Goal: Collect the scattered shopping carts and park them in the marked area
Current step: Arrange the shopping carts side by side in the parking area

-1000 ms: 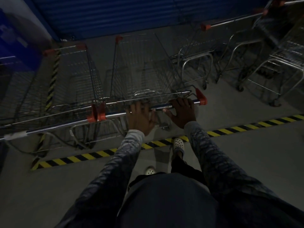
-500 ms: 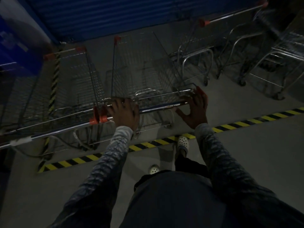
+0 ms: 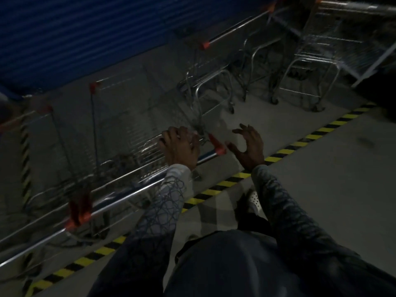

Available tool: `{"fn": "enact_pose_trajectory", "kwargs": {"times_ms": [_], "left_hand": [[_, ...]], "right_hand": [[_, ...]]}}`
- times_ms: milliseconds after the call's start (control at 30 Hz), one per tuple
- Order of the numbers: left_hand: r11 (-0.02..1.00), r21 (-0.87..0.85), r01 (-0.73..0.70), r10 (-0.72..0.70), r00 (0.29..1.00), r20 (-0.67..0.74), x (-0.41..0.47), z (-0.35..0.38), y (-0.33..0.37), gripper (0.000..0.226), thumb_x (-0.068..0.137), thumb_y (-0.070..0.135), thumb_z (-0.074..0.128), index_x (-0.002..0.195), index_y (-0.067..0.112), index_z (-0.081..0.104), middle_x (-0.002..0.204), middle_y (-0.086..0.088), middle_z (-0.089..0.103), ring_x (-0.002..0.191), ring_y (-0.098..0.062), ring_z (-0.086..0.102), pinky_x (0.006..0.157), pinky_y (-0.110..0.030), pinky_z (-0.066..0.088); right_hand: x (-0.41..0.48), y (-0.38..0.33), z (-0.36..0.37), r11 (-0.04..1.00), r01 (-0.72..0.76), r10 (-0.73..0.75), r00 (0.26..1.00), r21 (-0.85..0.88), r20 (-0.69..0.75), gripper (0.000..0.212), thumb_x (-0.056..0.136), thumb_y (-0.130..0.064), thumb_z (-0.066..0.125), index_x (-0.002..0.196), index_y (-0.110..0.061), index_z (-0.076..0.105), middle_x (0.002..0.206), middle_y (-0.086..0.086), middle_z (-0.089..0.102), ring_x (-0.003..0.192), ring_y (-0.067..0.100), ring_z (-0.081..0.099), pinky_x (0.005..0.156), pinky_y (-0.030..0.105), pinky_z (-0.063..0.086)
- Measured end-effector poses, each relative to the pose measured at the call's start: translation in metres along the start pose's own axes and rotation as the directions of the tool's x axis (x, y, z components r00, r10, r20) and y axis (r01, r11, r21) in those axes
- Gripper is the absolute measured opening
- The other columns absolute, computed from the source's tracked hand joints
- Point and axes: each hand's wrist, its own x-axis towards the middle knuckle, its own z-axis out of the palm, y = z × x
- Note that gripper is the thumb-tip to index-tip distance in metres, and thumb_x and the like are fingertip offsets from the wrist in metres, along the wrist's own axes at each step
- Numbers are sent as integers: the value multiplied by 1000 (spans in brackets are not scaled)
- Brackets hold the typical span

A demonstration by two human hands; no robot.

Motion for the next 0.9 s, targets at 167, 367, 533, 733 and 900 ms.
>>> {"fn": "enact_pose_trajectory", "kwargs": {"times_ms": [167, 367, 533, 733, 900], "left_hand": [[997, -17, -78, 77, 996, -37, 69, 34, 96, 31, 90, 44, 51, 93, 15, 63, 98, -15, 58, 99, -34, 52, 81, -44, 37], [984, -168, -60, 57, 998, -20, 154, 97, 200, 34, 88, 43, 44, 82, 17, 65, 97, -10, 65, 99, -33, 57, 87, -46, 34], [980, -200, -25, 31, 999, 31, 187, 139, 259, 42, 88, 46, 37, 86, 16, 67, 96, -12, 66, 105, -34, 56, 92, -45, 29], [986, -168, 12, 13, 989, 149, 258, 178, 278, 47, 88, 52, 33, 93, 19, 67, 105, -8, 66, 113, -30, 52, 96, -45, 29], [967, -251, 49, -13, 990, 143, 357, 225, 278, 39, 88, 47, 43, 93, 18, 69, 108, -12, 64, 114, -34, 53, 99, -49, 38]], "right_hand": [[66, 42, -36, 999, -5, 6, 999, -33, 43, 55, 88, -66, 59, 131, -31, 57, 150, 0, 46, 142, 24, 33, 115, 45, 29], [157, 108, -100, 998, 24, -23, 1000, -56, 22, 54, 89, -57, 63, 128, -20, 61, 138, 7, 55, 128, 24, 44, 107, 35, 32], [225, 163, -130, 997, -78, 78, 997, 2, -24, 51, 89, -54, 67, 129, -23, 61, 136, 3, 57, 129, 24, 45, 108, 34, 33], [290, 193, -120, 994, -98, 97, 995, 55, 26, 48, 91, -44, 69, 130, -19, 60, 138, 4, 55, 130, 20, 40, 107, 24, 28], [377, 226, -95, 999, -44, 44, 999, 8, 21, 45, 91, -44, 69, 126, -16, 63, 132, 5, 59, 124, 19, 43, 106, 17, 24]]}}
